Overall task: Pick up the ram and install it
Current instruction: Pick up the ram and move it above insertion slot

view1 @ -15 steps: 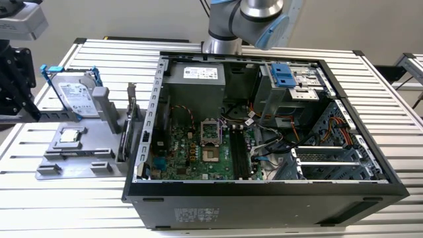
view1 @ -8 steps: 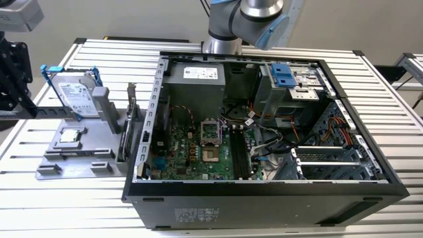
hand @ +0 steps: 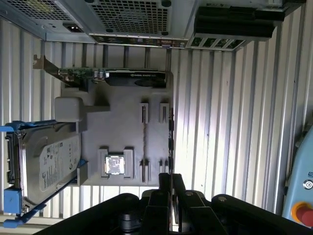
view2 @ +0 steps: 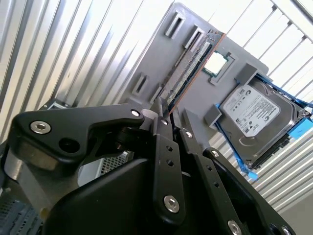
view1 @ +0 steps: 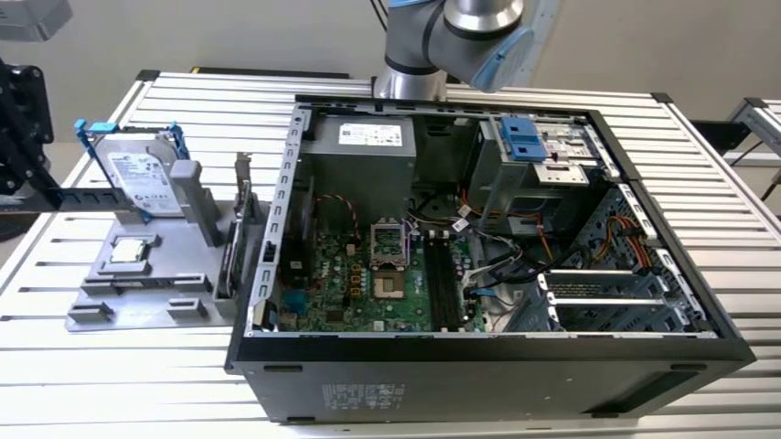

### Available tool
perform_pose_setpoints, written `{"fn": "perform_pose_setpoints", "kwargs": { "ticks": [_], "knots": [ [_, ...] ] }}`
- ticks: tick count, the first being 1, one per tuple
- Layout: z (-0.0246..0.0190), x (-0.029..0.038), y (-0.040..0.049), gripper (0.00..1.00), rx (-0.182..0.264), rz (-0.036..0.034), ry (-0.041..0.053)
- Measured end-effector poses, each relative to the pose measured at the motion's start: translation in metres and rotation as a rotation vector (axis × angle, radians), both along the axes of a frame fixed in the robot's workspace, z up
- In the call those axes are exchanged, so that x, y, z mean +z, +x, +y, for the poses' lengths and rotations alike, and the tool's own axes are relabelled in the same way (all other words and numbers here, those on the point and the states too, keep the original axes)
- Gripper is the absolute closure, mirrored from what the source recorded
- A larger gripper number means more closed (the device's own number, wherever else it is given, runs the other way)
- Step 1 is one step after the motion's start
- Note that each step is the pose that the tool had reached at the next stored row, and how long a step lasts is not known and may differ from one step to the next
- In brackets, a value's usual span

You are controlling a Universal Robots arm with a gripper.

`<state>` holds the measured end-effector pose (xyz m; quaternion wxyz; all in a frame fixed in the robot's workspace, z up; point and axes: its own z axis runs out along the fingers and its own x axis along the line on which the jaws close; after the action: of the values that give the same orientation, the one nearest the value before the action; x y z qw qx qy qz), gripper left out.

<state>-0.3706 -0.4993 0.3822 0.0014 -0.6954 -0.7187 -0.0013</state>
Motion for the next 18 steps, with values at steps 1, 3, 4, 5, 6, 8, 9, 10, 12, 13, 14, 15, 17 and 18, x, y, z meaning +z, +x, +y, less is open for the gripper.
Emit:
{"fn": "perform_pose_setpoints", "kwargs": {
  "ticks": [1, 3, 4, 5, 6, 8, 9, 10, 12, 13, 14, 15, 17, 18],
  "knots": [
    [0.0, 0.0009, 0.0, 1.0, 0.0, 0.0001, 0.0],
    [0.0, 0.0025, 0.0, 1.0, 0.0, 0.0001, 0.0],
    [0.0, 0.0031, 0.0, 1.0, 0.0, 0.0, 0.0],
    [0.0, 0.0037, 0.0, 1.0, 0.0, 0.0, 0.0],
    [0.0, 0.0043, 0.0, 1.0, 0.0, 0.0001, -0.0001],
    [0.0, 0.0056, 0.0, 1.0, 0.0, 0.0001, -0.0001],
    [0.0, 0.0061, 0.0, 1.0, 0.0, 0.0001, -0.0001],
    [0.0, 0.0063, 0.0, 1.0, 0.0, 0.0, 0.0],
    [0.0, 0.0064, 0.0, 1.0, 0.0, -0.0001, 0.0001],
    [0.0, 0.0065, 0.0, 1.0, 0.0, 0.0, 0.0],
    [0.0, 0.0066, 0.0, 1.0, 0.0, 0.0001, -0.0001],
    [0.0, 0.0067, 0.0006, 1.0, 0.0, 0.0001, -0.0001],
    [0.0, 0.0067, 0.0022, 1.0, 0.0, 0.0001, -0.0001],
    [0.0, 0.0067, 0.0033, 1.0, 0.0, 0.0001, -0.0001]
  ]
}}
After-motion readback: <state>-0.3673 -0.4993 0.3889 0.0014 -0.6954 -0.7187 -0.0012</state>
